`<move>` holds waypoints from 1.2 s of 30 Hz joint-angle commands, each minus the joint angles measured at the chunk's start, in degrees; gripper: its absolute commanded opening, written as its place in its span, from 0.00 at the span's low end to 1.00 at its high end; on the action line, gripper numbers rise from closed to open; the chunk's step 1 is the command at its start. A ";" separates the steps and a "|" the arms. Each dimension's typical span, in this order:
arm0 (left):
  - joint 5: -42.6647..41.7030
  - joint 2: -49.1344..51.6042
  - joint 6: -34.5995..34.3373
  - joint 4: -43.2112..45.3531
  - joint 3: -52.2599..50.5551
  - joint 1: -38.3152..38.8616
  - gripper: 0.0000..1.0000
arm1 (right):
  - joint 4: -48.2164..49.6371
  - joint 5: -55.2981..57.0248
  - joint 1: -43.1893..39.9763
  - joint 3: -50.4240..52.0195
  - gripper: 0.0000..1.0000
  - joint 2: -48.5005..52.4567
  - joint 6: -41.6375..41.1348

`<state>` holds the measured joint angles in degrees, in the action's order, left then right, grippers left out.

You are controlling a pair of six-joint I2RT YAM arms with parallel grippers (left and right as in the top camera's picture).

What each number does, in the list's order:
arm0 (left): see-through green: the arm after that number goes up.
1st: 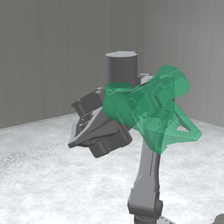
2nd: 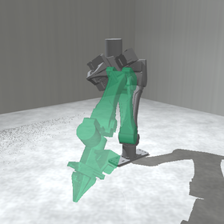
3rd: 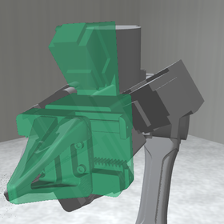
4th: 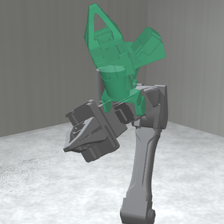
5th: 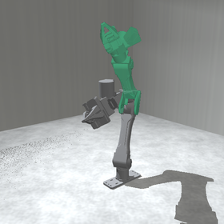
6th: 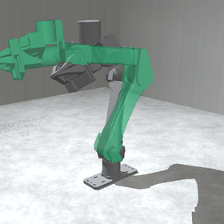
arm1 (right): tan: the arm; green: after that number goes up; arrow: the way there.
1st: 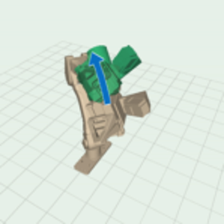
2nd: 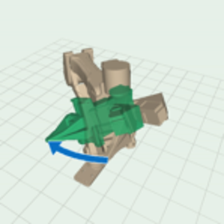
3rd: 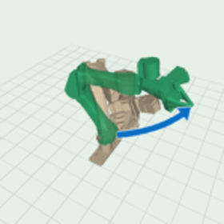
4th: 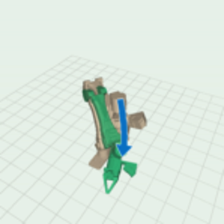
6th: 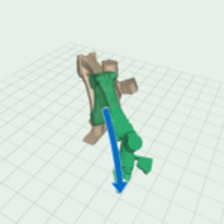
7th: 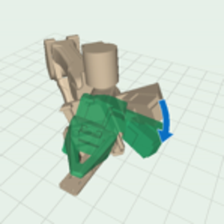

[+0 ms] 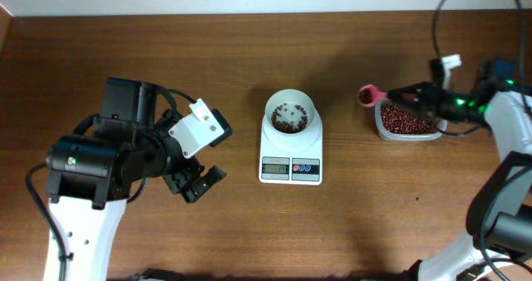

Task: Scoop and weigh 50g on scale
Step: 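Move the scoop over the bowl and pour the beans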

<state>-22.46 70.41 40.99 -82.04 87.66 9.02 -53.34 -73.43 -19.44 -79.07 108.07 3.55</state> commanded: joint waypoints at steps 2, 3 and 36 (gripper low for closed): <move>-0.20 0.02 1.14 0.07 0.52 -0.20 0.99 | 0.26 -2.89 6.95 -0.61 0.04 0.37 0.50; -0.20 0.02 1.11 0.07 0.52 -0.20 0.99 | 0.70 -2.86 8.83 -0.61 0.04 0.37 0.50; -0.20 0.02 1.14 0.07 0.52 -0.20 0.99 | 15.21 62.14 43.82 -0.92 0.04 -14.69 1.05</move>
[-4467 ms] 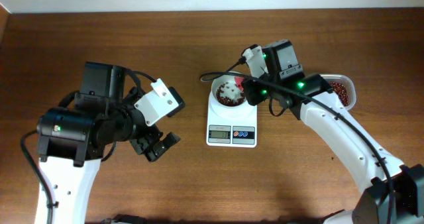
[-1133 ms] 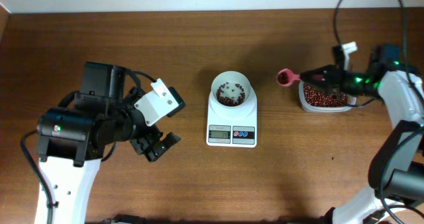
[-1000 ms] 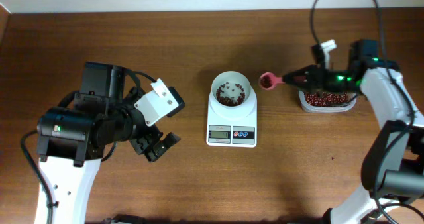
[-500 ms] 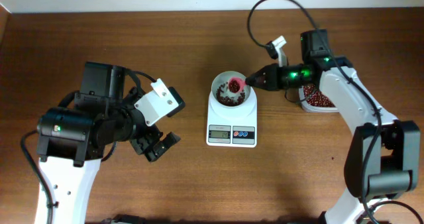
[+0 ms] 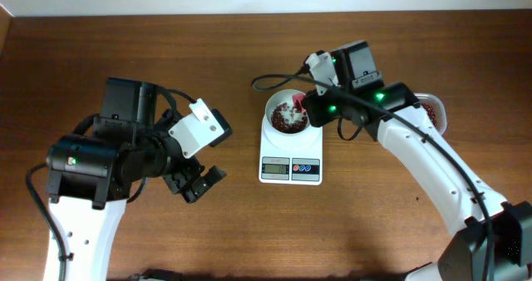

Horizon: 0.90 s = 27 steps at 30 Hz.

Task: Scoop and weigh 50g on scale
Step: 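Move the scoop over the bowl and pour the beans, then dip the scoop into the bean tub again with the right gripper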

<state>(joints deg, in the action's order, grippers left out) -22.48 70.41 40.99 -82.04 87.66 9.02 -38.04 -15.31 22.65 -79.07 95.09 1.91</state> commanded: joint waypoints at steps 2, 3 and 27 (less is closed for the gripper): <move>-0.17 0.02 1.14 0.07 0.52 -0.20 0.99 | -0.15 6.23 2.97 -1.16 0.04 -2.23 4.02; -0.17 0.02 1.14 0.07 0.52 -0.20 0.99 | -0.11 7.69 3.48 -1.29 0.04 -2.67 4.13; -0.17 0.02 1.14 0.04 0.52 -0.20 0.99 | -20.61 17.88 -13.70 -12.72 0.04 -7.67 7.34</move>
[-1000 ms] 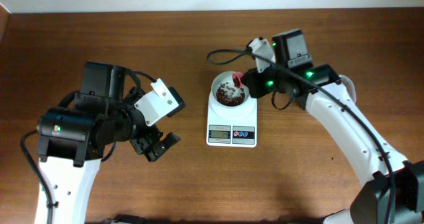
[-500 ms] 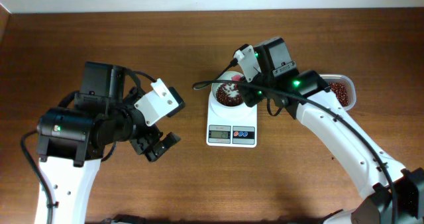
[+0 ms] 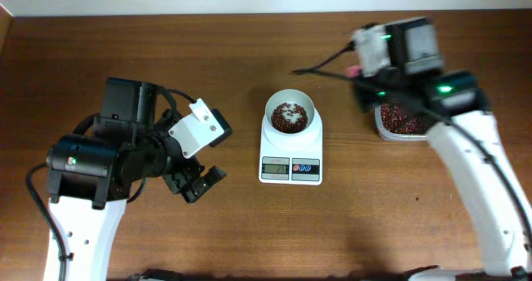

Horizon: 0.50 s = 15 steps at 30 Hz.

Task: Scoop and weigh 50g on scale
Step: 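Dip the scoop into the bean tub again with the right gripper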

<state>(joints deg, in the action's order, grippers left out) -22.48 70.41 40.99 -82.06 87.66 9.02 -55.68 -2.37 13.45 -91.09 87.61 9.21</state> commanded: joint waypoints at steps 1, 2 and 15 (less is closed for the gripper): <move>-0.17 0.02 1.14 0.09 0.52 -0.20 0.99 | -5.57 5.95 -7.30 -0.70 0.04 0.15 0.02; -0.17 0.02 1.14 0.09 0.52 -0.20 0.99 | -7.39 6.10 -9.90 -0.70 0.04 0.68 0.02; -0.17 0.02 1.14 0.09 0.52 -0.20 0.99 | -9.55 6.10 -22.38 -0.63 0.04 20.17 1.53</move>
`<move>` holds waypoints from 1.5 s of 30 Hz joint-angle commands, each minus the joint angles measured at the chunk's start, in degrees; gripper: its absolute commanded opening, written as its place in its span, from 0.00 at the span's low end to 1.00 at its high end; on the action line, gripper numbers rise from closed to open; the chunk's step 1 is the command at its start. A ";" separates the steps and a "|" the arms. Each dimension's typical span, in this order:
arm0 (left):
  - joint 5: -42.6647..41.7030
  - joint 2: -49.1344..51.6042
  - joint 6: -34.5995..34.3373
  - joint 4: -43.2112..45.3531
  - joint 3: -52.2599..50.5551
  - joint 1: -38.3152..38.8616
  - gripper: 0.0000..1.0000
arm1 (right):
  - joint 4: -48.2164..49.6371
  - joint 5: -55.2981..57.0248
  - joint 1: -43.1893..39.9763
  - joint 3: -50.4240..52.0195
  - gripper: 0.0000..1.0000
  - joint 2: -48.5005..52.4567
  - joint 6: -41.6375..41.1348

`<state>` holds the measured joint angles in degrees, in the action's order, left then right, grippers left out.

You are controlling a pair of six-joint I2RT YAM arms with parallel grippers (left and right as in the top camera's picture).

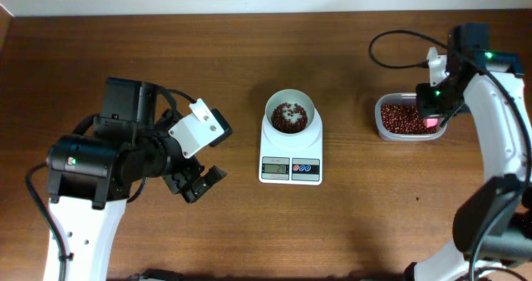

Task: Scoop and weigh 50g on scale
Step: 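Dip the scoop into the bean tub again with the right gripper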

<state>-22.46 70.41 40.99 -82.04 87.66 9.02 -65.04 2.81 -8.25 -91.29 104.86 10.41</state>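
A white scale (290, 170) stands mid-table with a white bowl (310, 107) on it, holding a small heap of red-brown beans (288, 117). To the right is a clear container (378, 120) full of the same beans (401, 118). My right gripper (432, 115) hangs over that container's right end, shut on a pink scoop (430, 124) whose tip shows down among the beans. My left gripper (200, 182) rests open over the table left of the scale, holding nothing.
The left arm's bulky black and white body (125, 152) fills the left part of the table. A black cable (391, 40) loops above the container. The table's far edge meets a pale wall.
My right gripper was above and left of the container, with the scoop pointing towards the bowl. Now it is over the container's right end with the scoop in the beans. The left arm is unchanged.
The right gripper first held the pink scoop at the bean container. It was then over the bowl on the scale, with the scoop at the bowl. Afterwards it was back near the container, and now the scoop sits in the container's beans. The left arm stayed put.
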 commanded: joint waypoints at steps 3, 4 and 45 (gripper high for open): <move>-0.20 0.02 1.14 0.07 0.52 -0.20 0.99 | -1.33 0.39 -1.70 -0.44 0.04 5.86 0.20; -0.20 0.02 1.14 0.07 0.52 -0.20 0.99 | -1.66 -0.13 -2.03 -0.44 0.04 6.12 0.09; -0.20 0.02 1.14 0.04 0.52 -0.20 0.99 | 9.70 -59.47 -23.54 15.13 0.04 6.16 1.64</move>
<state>-22.48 70.41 40.99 -82.04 87.66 9.02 -55.72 -51.05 -30.52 -76.58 110.65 11.16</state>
